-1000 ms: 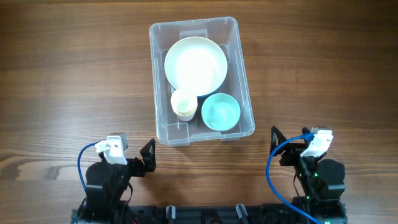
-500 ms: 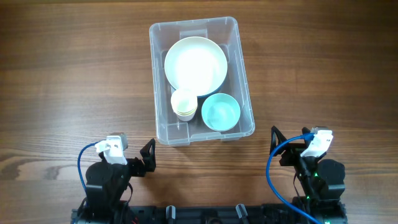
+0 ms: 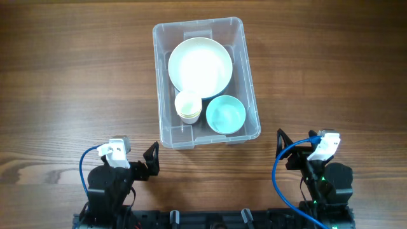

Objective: Pack container

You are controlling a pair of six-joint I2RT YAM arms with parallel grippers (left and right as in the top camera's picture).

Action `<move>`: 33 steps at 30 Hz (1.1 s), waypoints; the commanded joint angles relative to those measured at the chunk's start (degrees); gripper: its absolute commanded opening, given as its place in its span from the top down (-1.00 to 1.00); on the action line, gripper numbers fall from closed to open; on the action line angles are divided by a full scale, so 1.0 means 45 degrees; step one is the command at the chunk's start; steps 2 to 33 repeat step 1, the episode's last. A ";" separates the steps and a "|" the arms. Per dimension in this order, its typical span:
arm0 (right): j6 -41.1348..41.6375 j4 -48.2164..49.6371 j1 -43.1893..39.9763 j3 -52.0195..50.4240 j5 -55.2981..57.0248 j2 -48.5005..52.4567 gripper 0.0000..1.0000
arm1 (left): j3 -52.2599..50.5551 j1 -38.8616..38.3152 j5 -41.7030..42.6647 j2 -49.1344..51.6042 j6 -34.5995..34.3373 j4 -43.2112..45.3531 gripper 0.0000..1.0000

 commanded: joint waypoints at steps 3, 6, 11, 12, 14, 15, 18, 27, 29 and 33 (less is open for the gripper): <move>-0.0209 0.0068 0.0039 -0.0010 -0.0204 -0.0223 -1.00 | -0.0097 -0.0053 0.0233 -0.0092 0.0257 0.0044 -0.99; -0.0209 0.0068 0.0039 -0.0010 -0.0204 -0.0223 -1.00 | -0.0097 -0.0053 0.0233 -0.0092 0.0257 0.0044 -0.99; -0.0209 0.0068 0.0039 -0.0010 -0.0204 -0.0223 -1.00 | -0.0097 -0.0053 0.0233 -0.0092 0.0257 0.0044 -0.99; -0.0209 0.0068 0.0039 -0.0010 -0.0204 -0.0223 -1.00 | -0.0097 -0.0053 0.0233 -0.0092 0.0257 0.0044 -0.99; -0.0209 0.0068 0.0039 -0.0010 -0.0204 -0.0223 -1.00 | -0.0097 -0.0053 0.0233 -0.0092 0.0257 0.0044 -0.99; -0.0209 0.0068 0.0039 -0.0010 -0.0204 -0.0223 -1.00 | -0.0097 -0.0053 0.0233 -0.0092 0.0257 0.0044 -0.99; -0.0209 0.0068 0.0039 -0.0010 -0.0204 -0.0223 -1.00 | -0.0097 -0.0053 0.0233 -0.0092 0.0257 0.0044 -0.99; -0.0209 0.0068 0.0039 -0.0010 -0.0204 -0.0223 -1.00 | -0.0097 -0.0053 0.0233 -0.0092 0.0257 0.0044 -0.99; -0.0209 0.0068 0.0039 -0.0010 -0.0204 -0.0223 -1.00 | -0.0097 -0.0053 0.0233 -0.0092 0.0257 0.0044 -0.99; -0.0209 0.0068 0.0039 -0.0010 -0.0204 -0.0223 -1.00 | -0.0097 -0.0053 0.0233 -0.0092 0.0257 0.0044 -0.99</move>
